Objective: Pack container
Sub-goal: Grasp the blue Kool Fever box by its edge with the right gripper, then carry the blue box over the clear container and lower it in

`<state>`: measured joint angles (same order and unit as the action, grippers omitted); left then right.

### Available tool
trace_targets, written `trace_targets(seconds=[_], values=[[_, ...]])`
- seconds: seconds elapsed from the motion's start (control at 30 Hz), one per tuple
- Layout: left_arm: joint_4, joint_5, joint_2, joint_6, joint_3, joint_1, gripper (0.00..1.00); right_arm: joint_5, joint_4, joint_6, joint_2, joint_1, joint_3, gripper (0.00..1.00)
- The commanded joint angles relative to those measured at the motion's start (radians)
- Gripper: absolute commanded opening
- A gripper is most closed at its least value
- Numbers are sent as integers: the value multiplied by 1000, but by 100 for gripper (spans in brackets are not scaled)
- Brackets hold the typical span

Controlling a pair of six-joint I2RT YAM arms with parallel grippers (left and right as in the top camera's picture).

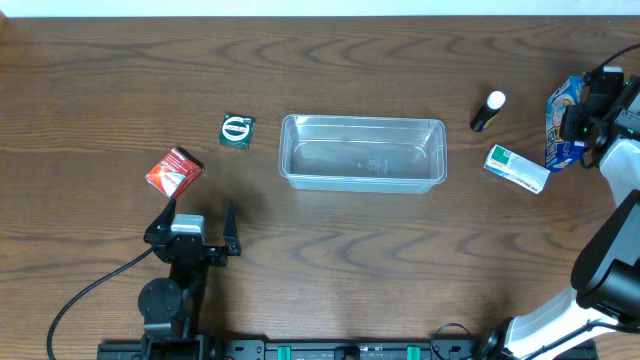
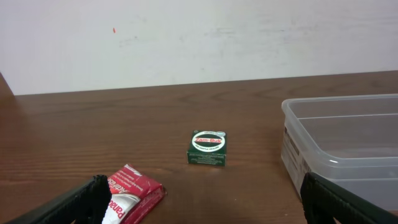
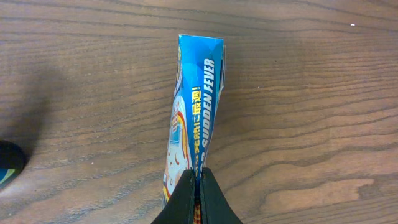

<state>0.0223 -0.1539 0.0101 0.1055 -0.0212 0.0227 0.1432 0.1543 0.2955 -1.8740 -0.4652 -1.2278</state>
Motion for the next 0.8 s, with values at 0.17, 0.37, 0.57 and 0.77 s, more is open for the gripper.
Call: trace_targets(seconds=[0.17,0.37,0.57,0.77], values=[[34,-15,-6,-2,17,4,98,-35,6,75,142,15,-21,1],[34,-15,-6,-2,17,4,98,-30,-14,138,283,70,-21,1],[34,-15,-6,-2,17,4,98,-22,-16,232,406,209,-21,1],[34,-15,-6,-2,17,4,98,-4,35,310,497,420,-21,1]])
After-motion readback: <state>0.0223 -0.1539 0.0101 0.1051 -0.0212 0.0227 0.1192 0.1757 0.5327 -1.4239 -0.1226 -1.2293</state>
